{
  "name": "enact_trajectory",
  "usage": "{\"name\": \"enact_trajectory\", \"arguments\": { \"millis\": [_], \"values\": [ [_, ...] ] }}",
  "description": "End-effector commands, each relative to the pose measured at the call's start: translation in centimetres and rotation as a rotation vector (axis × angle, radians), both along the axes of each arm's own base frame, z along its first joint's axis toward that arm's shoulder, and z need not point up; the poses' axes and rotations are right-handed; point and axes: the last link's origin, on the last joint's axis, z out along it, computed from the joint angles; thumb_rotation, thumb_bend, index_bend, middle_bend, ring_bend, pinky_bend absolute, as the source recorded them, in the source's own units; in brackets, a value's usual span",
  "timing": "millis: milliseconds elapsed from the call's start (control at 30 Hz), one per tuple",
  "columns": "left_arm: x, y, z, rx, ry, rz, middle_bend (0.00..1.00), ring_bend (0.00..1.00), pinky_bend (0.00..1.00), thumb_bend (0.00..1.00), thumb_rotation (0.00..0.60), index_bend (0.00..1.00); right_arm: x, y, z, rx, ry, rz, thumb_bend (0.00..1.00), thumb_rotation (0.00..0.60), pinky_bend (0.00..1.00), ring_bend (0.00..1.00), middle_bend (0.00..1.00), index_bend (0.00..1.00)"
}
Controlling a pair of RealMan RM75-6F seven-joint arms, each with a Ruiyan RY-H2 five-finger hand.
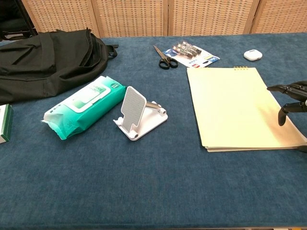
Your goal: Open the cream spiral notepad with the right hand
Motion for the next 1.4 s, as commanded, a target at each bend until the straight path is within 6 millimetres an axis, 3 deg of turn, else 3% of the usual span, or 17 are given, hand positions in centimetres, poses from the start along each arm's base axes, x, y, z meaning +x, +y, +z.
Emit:
{"name": "enact_trajectory", "arguments": {
  "millis": [33, 400, 733, 1100, 1400],
  "values": [
    [0.0, 0.0, 0.0, -0.001, -0.003, 0.002, 0.00, 0.00, 0.00, 0.00, 0.600, 0.00, 0.1, -0.1, -0.1, 0.000, -0.003, 0.002, 0.24, 0.600, 0.00, 0.00, 0.00, 0.40],
    [-0.2, 0.0, 0.3, 0.004, -0.015, 0.006, 0.00, 0.00, 0.00, 0.00, 0.600, 0.00, 0.4, -0.6, -0.7, -0.025, 0.015, 0.040, 0.25, 0.600, 0.00, 0.00, 0.00, 0.41],
    [-0.2, 0.0, 0.3, 0.004, -0.016, 0.005, 0.00, 0.00, 0.00, 0.00, 0.600, 0.00, 0.2, -1.2, -1.1, -0.058, -0.008, 0.067, 0.40, 0.600, 0.00, 0.00, 0.00, 0.42],
    [-0.1, 0.0, 0.3, 0.001, -0.016, 0.003, 0.00, 0.00, 0.00, 0.00, 0.600, 0.00, 0.8, -1.8, -1.4, -0.039, -0.016, 0.083, 0.41, 0.600, 0.00, 0.00, 0.00, 0.43],
    [-0.2, 0.0, 0.3, -0.002, -0.018, 0.002, 0.00, 0.00, 0.00, 0.00, 0.600, 0.00, 1.2, -2.1, -1.6, -0.024, -0.026, 0.085, 0.43, 0.600, 0.00, 0.00, 0.00, 0.50]
  ]
}}
